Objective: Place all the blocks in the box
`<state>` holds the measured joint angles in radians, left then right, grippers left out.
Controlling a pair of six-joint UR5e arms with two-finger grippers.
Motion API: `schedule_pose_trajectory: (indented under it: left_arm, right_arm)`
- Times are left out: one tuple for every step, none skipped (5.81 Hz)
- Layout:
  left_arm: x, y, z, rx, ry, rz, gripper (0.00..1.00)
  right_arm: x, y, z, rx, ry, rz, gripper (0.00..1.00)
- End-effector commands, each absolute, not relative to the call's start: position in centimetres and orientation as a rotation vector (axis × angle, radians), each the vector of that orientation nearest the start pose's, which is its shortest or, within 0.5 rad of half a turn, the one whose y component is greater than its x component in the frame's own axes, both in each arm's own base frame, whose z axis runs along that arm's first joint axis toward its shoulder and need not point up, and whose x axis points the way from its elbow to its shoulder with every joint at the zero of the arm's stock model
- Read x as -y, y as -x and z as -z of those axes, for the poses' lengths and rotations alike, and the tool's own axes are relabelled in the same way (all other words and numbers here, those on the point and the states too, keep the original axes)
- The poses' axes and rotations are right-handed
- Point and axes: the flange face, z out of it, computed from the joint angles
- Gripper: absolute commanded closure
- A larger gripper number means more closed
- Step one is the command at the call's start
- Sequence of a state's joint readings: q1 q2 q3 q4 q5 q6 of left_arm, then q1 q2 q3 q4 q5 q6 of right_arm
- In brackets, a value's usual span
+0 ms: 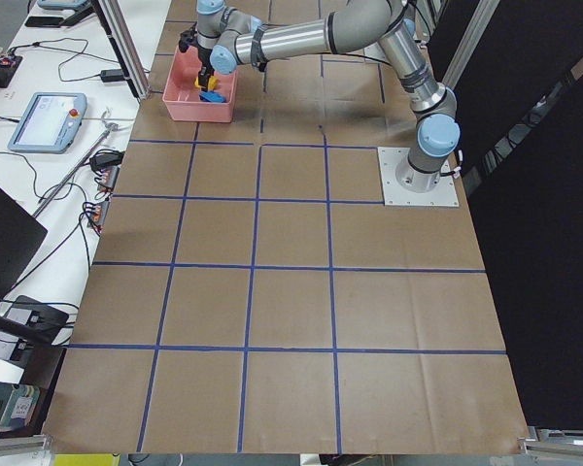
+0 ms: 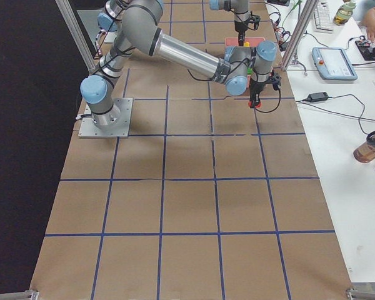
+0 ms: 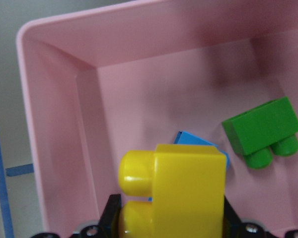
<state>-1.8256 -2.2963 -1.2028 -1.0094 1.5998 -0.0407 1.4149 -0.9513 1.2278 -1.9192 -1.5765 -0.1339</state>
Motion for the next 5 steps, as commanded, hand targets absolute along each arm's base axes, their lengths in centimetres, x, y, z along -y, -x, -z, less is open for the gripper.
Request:
schedule_pose_trajectory:
  left_arm:
    - [68.3, 31.1, -30.1, -3.097, -0.326, 0.164, 0.01]
    - [66.3, 27.6, -33.0, -3.053, -0.281, 0.052, 0.01]
    - [63.6, 25.1, -36.6, -3.051, -0.253, 0.074, 0.01]
    - [59.8, 22.8, -41.6, -3.050, -0.211, 0.076, 0.01]
    - [57.1, 19.2, -46.6, -3.062, -0.132, 0.123, 0.01]
  right_arm:
    - [74.9, -5.6, -37.4, -3.156, -0.022, 0.081, 0.75]
    - [74.8, -8.4, -39.2, -3.156, -0.066, 0.091, 0.75]
    - [74.3, -13.5, -39.4, -3.138, -0.139, 0.106, 0.75]
    - [73.5, -19.8, -38.0, -3.125, -0.223, 0.103, 0.75]
    - [73.6, -26.1, -34.7, -3.100, -0.293, 0.148, 0.74]
